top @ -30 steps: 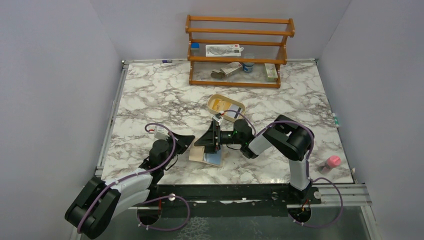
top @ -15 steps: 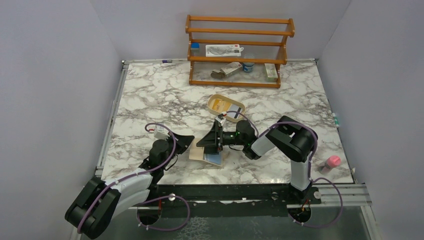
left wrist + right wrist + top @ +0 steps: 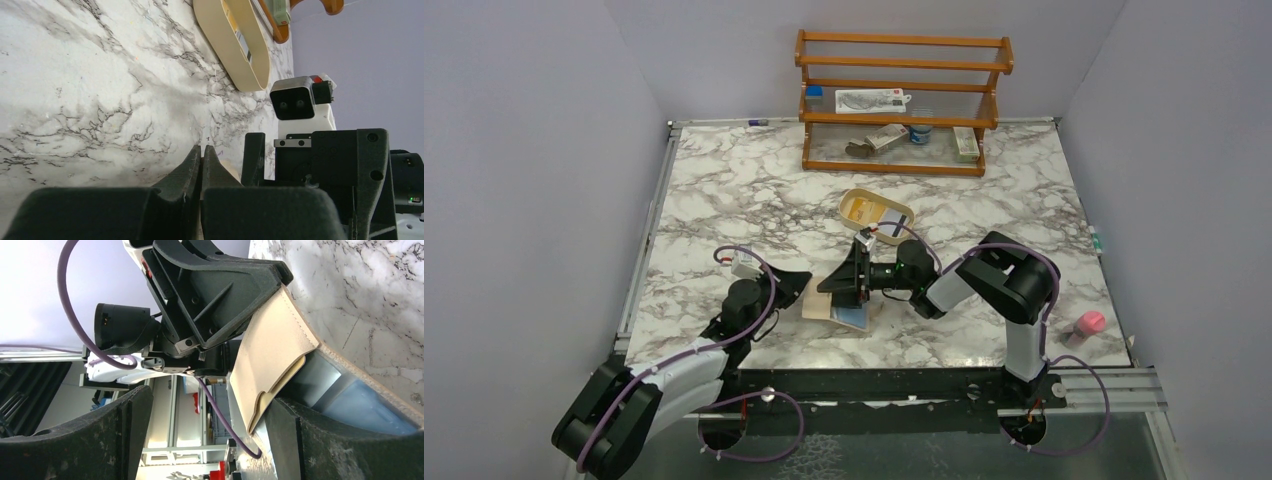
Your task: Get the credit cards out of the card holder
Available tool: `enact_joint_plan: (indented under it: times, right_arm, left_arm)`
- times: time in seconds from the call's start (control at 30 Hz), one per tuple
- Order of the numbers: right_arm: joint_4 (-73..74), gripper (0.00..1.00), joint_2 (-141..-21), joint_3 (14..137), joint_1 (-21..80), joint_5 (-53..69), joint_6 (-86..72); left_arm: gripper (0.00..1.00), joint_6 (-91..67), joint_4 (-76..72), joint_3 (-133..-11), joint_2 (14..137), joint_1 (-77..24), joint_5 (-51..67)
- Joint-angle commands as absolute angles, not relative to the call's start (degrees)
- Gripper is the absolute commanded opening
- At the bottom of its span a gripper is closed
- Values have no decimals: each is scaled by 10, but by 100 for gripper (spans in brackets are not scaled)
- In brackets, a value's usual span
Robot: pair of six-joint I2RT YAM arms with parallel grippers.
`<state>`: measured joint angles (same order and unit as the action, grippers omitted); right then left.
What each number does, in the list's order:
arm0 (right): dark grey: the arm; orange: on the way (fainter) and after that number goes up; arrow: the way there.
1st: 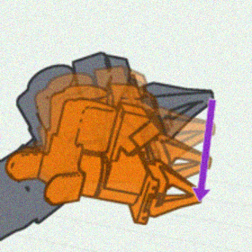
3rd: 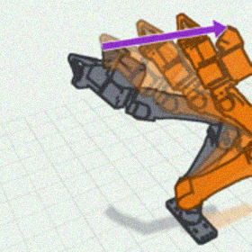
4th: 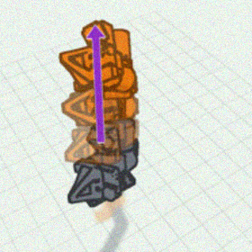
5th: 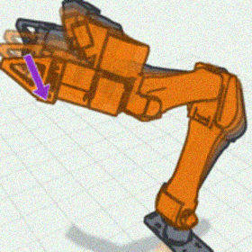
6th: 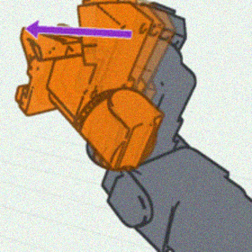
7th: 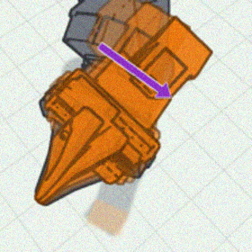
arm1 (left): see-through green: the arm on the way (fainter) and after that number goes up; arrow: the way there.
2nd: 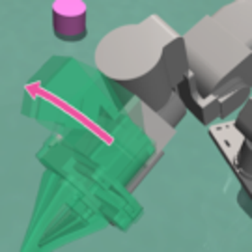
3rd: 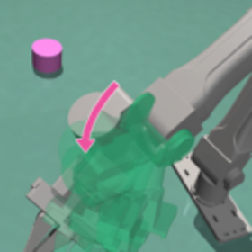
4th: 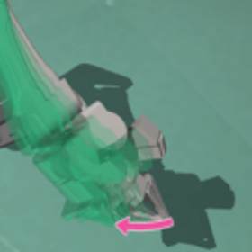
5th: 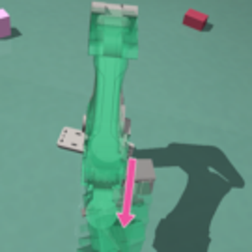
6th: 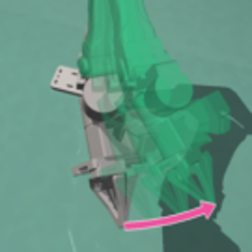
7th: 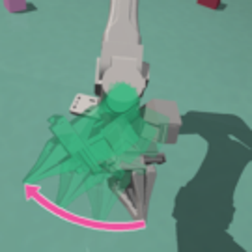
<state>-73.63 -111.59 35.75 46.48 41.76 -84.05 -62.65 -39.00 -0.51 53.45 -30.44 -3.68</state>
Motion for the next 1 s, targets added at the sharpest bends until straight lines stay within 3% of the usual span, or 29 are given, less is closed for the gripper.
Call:
enact_joint_plan:
  times: [0.0,0.57,0.97]
  right_arm:
    - [-729,85,-1115,379,465,423,-836]
    - [-713,85,-1155,455,504,335,-904]
    - [-752,85,-1121,415,501,331,-938]
  left_arm:
    - [0,-599,-369,4,530,-301,-57]
    - [0,-591,-361,13,508,-302,-86]
    - [0,-582,-344,20,488,-302,-101]
